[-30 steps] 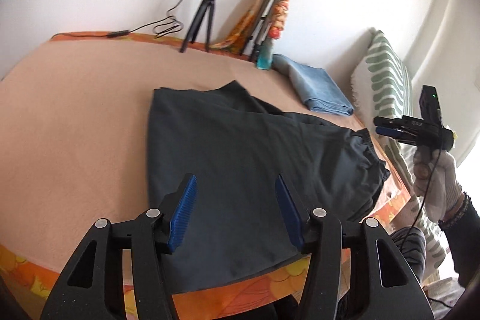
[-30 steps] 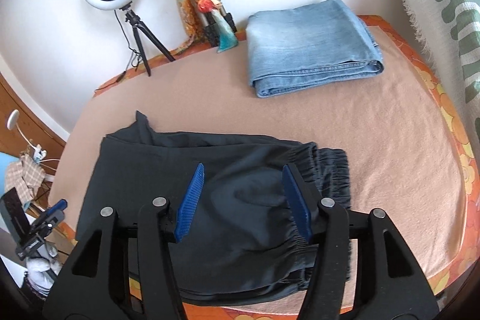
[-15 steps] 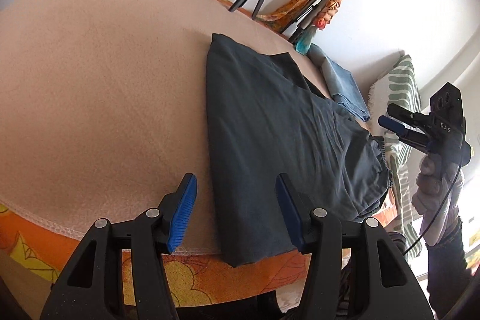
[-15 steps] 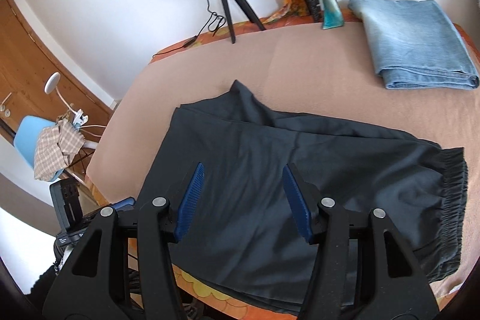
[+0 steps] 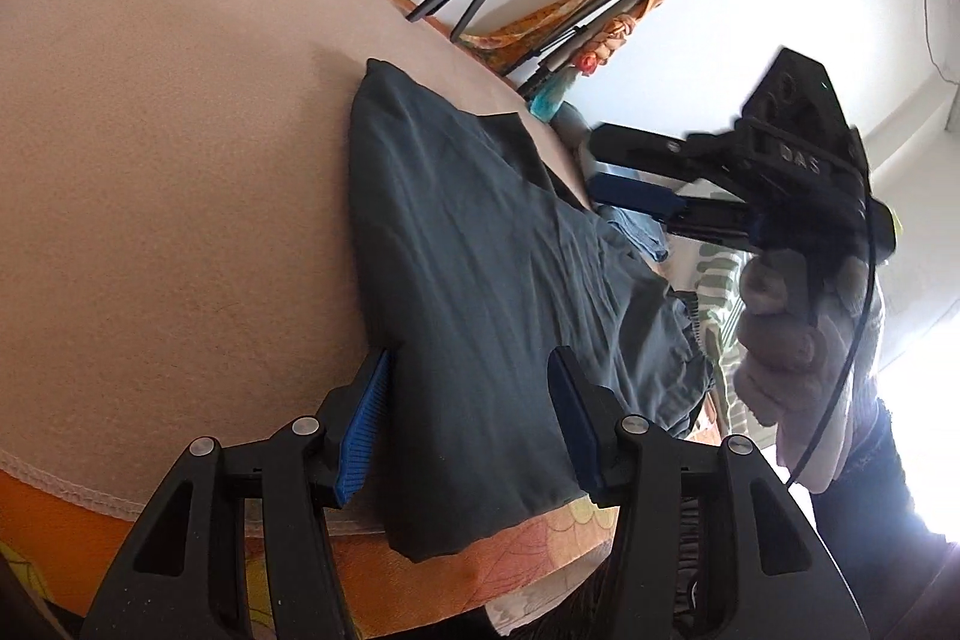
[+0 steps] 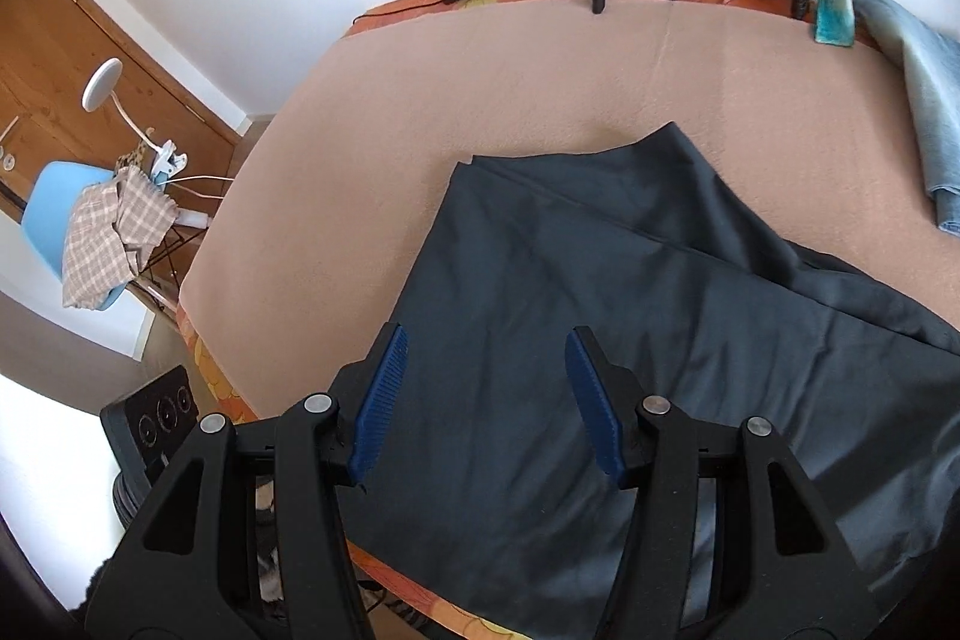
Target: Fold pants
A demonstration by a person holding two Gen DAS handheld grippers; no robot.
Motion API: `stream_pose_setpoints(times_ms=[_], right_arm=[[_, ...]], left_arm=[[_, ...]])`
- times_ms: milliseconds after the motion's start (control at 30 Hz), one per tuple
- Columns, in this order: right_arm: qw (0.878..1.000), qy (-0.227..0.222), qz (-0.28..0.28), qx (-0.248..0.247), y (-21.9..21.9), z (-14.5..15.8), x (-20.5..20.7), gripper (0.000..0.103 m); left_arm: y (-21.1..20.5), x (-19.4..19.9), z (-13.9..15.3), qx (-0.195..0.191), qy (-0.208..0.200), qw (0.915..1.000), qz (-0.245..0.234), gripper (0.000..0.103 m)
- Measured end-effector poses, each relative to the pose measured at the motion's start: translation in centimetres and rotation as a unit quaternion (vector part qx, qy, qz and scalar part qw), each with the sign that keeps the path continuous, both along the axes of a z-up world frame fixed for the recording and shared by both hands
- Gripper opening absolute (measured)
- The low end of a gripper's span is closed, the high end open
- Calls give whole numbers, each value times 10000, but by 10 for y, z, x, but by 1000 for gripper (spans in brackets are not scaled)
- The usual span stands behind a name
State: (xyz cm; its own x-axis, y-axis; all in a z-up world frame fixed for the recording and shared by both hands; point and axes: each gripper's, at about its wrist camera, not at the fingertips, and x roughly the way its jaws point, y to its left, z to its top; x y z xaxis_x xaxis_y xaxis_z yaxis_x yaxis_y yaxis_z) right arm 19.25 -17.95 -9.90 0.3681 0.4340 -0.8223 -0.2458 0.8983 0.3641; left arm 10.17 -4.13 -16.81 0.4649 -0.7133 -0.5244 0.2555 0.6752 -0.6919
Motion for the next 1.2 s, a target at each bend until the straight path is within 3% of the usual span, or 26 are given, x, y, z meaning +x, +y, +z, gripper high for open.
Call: stream_pose_setpoints(times_ms=[133, 500, 800, 833, 967, 1067, 1200], right_arm=[[9990, 421, 99, -115, 32, -19, 25, 59], [9889, 706, 192, -1294, 106, -56, 78, 59], [9606, 683, 715, -2598, 153, -71, 78, 58], [9574, 695, 768, -2697, 154, -73, 77, 55], [9604, 723, 760, -2580, 149, -72, 76, 20], [9652, 703, 733, -2411, 138, -70, 76, 14], [9750, 667, 640, -2018, 120, -66, 73, 7]], left_arm=[[-13, -4, 11, 137, -305, 9992, -235, 51], [-18, -9, 14, 300, -485, 9977, -367, 51], [-26, -16, 20, 437, -665, 9956, -500, 51], [-27, -18, 21, 476, -693, 9952, -510, 51], [-26, -24, 24, 694, -740, 9941, -393, 51], [-17, -19, 18, 730, -465, 9961, -168, 51], [-10, -10, 2, 456, -115, 9988, -158, 49]])
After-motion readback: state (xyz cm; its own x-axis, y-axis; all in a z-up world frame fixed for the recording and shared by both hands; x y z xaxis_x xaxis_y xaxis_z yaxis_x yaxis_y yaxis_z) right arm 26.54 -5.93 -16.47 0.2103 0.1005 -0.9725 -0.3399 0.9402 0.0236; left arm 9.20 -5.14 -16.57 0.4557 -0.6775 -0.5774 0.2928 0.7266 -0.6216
